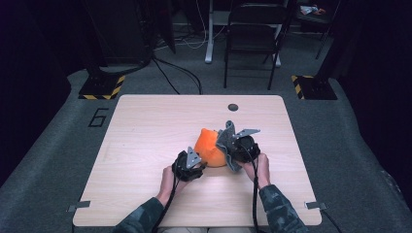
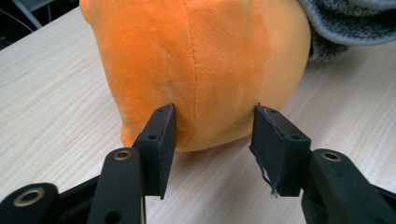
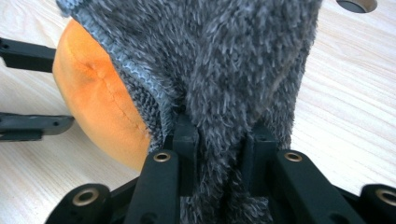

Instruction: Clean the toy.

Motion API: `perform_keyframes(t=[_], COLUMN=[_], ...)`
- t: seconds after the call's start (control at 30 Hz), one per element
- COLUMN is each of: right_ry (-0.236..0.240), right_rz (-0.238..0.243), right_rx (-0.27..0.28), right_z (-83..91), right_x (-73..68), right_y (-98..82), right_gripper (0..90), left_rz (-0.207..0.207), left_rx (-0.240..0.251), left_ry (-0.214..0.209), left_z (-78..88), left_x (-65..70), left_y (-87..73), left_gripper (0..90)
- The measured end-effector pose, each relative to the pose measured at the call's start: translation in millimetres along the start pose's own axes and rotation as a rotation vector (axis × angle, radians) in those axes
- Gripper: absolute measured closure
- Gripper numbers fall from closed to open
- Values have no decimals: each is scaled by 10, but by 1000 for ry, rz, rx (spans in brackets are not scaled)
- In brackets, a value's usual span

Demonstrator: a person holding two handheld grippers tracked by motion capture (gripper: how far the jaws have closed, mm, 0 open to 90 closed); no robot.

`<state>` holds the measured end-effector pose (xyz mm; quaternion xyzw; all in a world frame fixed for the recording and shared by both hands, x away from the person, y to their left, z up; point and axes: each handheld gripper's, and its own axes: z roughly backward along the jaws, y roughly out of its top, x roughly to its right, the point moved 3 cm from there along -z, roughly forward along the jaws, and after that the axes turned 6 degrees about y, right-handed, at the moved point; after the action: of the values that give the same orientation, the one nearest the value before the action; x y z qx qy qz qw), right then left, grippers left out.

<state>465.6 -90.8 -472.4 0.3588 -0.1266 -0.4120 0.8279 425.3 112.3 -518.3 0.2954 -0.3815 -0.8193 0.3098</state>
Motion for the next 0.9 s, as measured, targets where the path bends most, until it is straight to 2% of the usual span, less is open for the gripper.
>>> perform_keyframes(t=[0.03, 0.13, 0.27, 0.47, 0.5, 0.53, 0.67, 0.77, 0.87, 0.9], right_ry=[10, 15, 8, 15, 15, 23, 44, 58, 65, 54], right_rz=[-6, -5, -6, -29, -9, -10, 34, 73, 103, 105], right_rx=[6, 8, 7, 38, 51, 62, 109, 124, 103, 86], right_z=[-4, -2, 32, 190, 224, 267, 415, 418, 332, 290], right_x=[3, 6, 15, 7, 1, -25, -175, -327, -442, -461], right_y=[-3, -3, 8, 92, 117, 144, 265, 311, 303, 289], right_gripper=[711, 710, 710, 713, 713, 712, 713, 712, 711, 710], left_rz=[4, 50, 52, 92, 95, 103, 93, 81, 71, 68], left_rx=[6, 26, 45, 64, 66, 75, 87, 87, 82, 82], left_ry=[5, -12, -20, -54, -62, -62, -82, -94, -95, -99], left_z=[-16, -45, -22, 57, 74, 94, 159, 168, 170, 167], left_x=[-3, -26, -36, -108, -113, -117, -97, -60, -33, -31], left_y=[-15, -42, -22, 50, 69, 90, 148, 160, 169, 167], left_gripper=[564, 729, 826, 853, 854, 856, 858, 858, 857, 857])
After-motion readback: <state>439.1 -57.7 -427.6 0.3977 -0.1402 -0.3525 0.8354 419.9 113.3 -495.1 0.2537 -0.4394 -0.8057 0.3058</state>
